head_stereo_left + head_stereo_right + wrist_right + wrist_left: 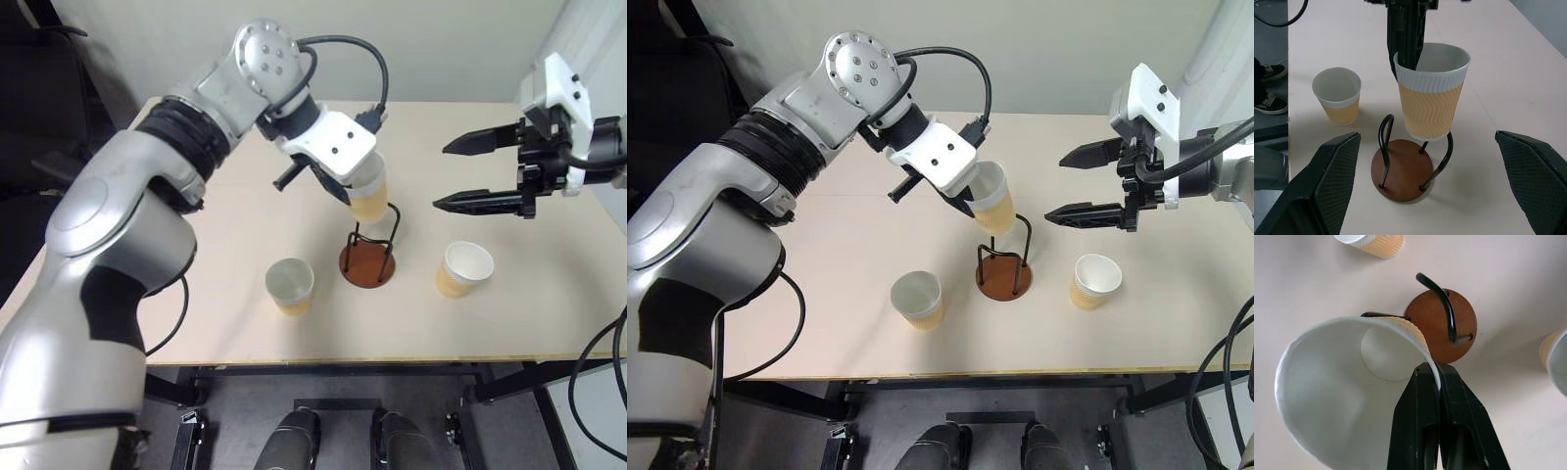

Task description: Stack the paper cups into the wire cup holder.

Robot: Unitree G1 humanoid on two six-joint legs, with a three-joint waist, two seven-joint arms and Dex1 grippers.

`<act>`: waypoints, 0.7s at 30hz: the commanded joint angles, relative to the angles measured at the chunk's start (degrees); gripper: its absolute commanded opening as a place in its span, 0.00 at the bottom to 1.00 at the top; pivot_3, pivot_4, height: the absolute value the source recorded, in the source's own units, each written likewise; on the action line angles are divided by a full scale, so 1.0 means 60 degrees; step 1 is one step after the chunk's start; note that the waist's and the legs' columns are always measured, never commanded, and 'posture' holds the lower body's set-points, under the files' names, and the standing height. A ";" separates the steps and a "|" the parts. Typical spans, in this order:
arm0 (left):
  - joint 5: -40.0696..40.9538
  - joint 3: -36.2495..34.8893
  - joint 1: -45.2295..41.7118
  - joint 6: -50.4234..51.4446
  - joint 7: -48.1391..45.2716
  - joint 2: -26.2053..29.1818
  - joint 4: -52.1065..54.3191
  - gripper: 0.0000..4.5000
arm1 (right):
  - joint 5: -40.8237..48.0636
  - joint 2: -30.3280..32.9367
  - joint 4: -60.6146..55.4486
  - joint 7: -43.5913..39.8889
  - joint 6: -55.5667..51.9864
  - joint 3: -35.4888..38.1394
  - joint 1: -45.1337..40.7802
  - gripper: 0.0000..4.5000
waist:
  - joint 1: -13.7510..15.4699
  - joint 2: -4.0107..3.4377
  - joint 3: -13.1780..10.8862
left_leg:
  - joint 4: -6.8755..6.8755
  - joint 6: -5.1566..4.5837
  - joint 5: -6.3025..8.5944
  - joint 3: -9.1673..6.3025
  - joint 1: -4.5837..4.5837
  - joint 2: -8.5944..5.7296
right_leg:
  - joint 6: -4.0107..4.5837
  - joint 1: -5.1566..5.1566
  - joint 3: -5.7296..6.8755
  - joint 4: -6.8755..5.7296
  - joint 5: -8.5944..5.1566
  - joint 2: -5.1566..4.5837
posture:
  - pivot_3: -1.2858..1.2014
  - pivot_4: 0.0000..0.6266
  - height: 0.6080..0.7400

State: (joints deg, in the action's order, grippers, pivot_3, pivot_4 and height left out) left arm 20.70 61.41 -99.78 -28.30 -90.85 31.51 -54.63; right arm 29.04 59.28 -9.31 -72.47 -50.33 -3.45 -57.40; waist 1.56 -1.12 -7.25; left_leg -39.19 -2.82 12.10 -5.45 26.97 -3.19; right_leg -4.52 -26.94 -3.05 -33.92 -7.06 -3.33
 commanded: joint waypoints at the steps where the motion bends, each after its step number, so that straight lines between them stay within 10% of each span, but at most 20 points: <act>1: 0.0131 -0.0232 -0.0114 0.0017 -0.0275 -0.0006 0.0278 0.01 | 0.0066 0.0219 -0.0141 0.0057 0.0085 0.0385 -0.0170 1.00 | 0.0001 0.0002 0.0001 | 0.0002 -0.0001 0.0000 -0.0003 0.0000 0.0000 | -0.0001 0.0000 -0.0001 0.0000 0.0001 0.0000 | 0.52 0.24 1.00; 21: -0.0824 -0.0670 0.0226 -0.0441 -0.0275 -0.0734 -0.0351 0.01 | 0.0163 0.0283 -0.0273 0.0182 0.0006 0.0486 -0.0017 1.00 | 0.0011 0.0001 0.0000 | -0.0007 -0.0003 0.0000 0.0006 -0.0004 0.0003 | -0.0029 0.0005 -0.0004 -0.0001 0.0017 -0.0001 | 0.52 0.24 1.00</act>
State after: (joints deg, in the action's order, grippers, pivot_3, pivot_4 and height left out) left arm 17.21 60.15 -97.95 -29.28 -90.85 27.36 -55.79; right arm 29.17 59.88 -9.54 -71.77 -50.40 -3.23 -56.99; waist 1.63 -1.11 -7.25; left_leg -39.23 -2.84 12.10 -5.43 26.95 -3.15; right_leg -4.74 -26.92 -3.10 -33.93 -6.94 -3.37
